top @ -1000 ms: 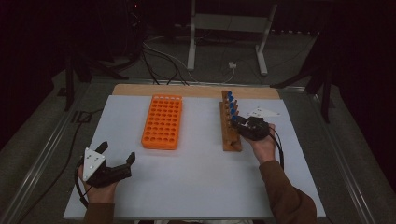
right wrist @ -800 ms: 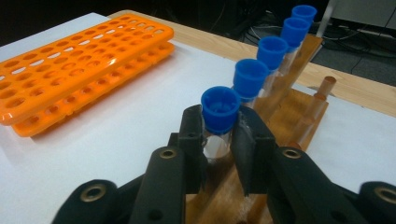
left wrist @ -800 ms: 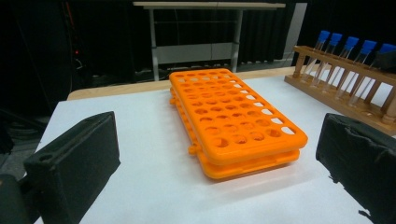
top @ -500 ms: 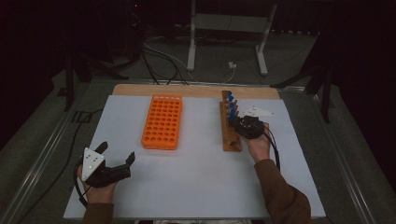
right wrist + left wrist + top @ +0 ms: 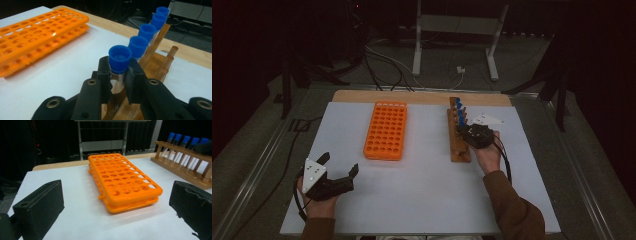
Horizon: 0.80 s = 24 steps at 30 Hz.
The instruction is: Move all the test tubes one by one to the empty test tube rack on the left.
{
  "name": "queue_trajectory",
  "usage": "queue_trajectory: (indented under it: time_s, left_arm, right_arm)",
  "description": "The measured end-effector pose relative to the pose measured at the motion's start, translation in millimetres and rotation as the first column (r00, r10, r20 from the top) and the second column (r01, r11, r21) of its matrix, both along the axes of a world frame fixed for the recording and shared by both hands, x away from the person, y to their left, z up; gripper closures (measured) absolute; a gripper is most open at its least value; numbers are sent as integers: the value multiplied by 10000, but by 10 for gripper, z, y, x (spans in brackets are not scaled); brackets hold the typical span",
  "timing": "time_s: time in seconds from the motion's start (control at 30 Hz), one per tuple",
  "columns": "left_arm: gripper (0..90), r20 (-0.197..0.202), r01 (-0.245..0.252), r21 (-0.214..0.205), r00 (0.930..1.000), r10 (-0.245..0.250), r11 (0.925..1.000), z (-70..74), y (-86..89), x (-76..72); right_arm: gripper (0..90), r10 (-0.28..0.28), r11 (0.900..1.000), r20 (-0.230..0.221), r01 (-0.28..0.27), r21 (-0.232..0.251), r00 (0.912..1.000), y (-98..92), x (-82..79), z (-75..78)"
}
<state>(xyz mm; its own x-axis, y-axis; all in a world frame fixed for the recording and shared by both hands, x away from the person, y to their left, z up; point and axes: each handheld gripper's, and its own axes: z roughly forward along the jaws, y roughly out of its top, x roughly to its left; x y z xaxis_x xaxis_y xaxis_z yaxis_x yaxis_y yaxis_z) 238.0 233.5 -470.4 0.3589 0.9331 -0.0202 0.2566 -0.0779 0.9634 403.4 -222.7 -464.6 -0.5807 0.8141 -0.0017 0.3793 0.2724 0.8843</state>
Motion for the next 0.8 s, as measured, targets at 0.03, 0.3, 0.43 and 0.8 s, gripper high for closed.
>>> queue_trajectory:
  time_s: [0.03, 0.3, 0.43, 0.8]
  left_arm:
    - [5, 2, 51, -7, 10000, -51, 10000, -3, -4, -3]
    - [5, -9, 593, -240, 9982, -593, 9980, 30, -40, 17]
    - [5, 260, 834, -240, 9962, -827, 9962, 112, -76, 46]
    - [5, 326, 1389, 87, 9897, -1392, 9903, 513, -294, 294]
  right_arm:
    - [766, 6, 10000, 40, -6, 19, 10000, 2, -8, 15]
    - [766, 212, 9998, 342, -212, -1, 9992, 35, -38, 224]
    - [767, 247, 9996, 371, -241, -173, 9990, 35, -26, 321]
    - [767, 221, 9996, 408, -228, 177, 9989, -29, -34, 586]
